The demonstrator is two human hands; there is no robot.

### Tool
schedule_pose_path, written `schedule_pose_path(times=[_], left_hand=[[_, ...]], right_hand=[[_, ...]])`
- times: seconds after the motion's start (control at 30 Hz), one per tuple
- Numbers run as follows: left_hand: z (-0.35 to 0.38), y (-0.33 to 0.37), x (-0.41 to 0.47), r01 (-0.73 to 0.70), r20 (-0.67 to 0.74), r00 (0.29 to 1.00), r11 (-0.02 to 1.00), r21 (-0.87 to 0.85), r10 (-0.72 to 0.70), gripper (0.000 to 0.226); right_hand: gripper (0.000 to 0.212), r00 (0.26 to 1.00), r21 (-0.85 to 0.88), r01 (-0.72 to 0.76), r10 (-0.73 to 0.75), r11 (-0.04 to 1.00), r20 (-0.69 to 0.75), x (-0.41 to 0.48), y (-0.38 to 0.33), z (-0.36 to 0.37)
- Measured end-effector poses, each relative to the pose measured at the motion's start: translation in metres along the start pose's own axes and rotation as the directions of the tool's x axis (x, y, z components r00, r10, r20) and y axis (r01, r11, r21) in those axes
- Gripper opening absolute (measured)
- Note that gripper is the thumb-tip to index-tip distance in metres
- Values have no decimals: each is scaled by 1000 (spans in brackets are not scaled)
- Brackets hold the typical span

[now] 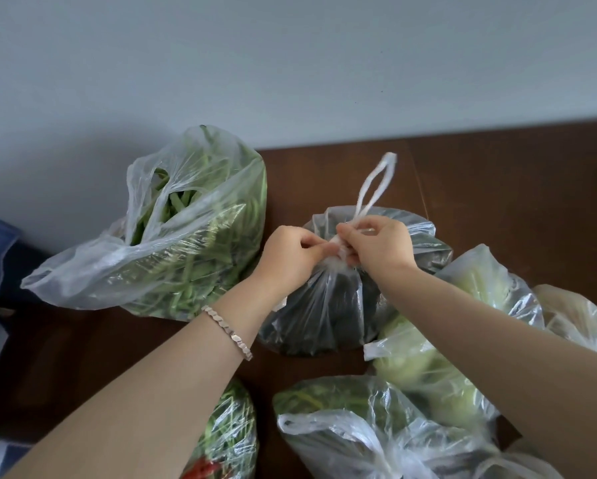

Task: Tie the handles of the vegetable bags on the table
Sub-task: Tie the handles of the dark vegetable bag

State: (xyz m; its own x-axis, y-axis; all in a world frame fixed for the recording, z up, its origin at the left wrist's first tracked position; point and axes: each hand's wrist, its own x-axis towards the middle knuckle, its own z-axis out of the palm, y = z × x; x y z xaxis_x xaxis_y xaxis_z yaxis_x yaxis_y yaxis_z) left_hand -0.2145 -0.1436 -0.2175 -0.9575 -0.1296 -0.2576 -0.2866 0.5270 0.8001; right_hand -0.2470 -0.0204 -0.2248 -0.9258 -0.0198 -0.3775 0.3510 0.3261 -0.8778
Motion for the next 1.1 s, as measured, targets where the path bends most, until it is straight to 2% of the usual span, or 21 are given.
schedule_pose_path(times=[0.07,0.13,0.2,0.27,0.37,0.47,0.63,0.83,0.93,1.0,1.1], left_hand=[[1,2,2,124,-1,992,987,-103,-124,29],[0,6,4,242,11,970,951,-194,-244,27],[-1,9,5,289,28,956,930,-228,-291,19],[-2,10,4,269,44,963,940,-210,-265,20],[-3,11,0,220,51,975,956,-194,-215,20],[-3,8,-3,167,51,986,972,-163,-161,17],[0,-1,-11,51,36,998,985,-162,-45,8],[6,-10,-13,-132,-49,990,991,8,132,18],[11,-14,-16,-219,-102,969,974,51,223,19],[13,-16,-17,-243,-121,962,969,41,247,18],[16,-20,-15,-255,-157,953,965,57,261,16]], right_hand=[[38,999,-8,31,-30,1000,32,-2,-1,-4],[50,977,-81,195,-187,977,98,-8,-1,-8],[40,916,-274,393,-348,878,199,-13,-1,-12],[30,844,-457,536,-435,710,313,-15,-3,-11],[25,813,-607,582,-403,542,420,-13,-8,-5],[25,826,-660,563,-363,497,431,-12,-9,-3],[25,848,-663,529,-319,530,422,-9,-12,-6],[16,845,-485,534,-424,692,326,-12,-2,-16],[12,857,-391,513,-424,765,295,-12,1,-18],[11,886,-319,450,-372,834,277,-9,2,-19],[17,913,-291,304,-190,907,362,-6,0,-21]])
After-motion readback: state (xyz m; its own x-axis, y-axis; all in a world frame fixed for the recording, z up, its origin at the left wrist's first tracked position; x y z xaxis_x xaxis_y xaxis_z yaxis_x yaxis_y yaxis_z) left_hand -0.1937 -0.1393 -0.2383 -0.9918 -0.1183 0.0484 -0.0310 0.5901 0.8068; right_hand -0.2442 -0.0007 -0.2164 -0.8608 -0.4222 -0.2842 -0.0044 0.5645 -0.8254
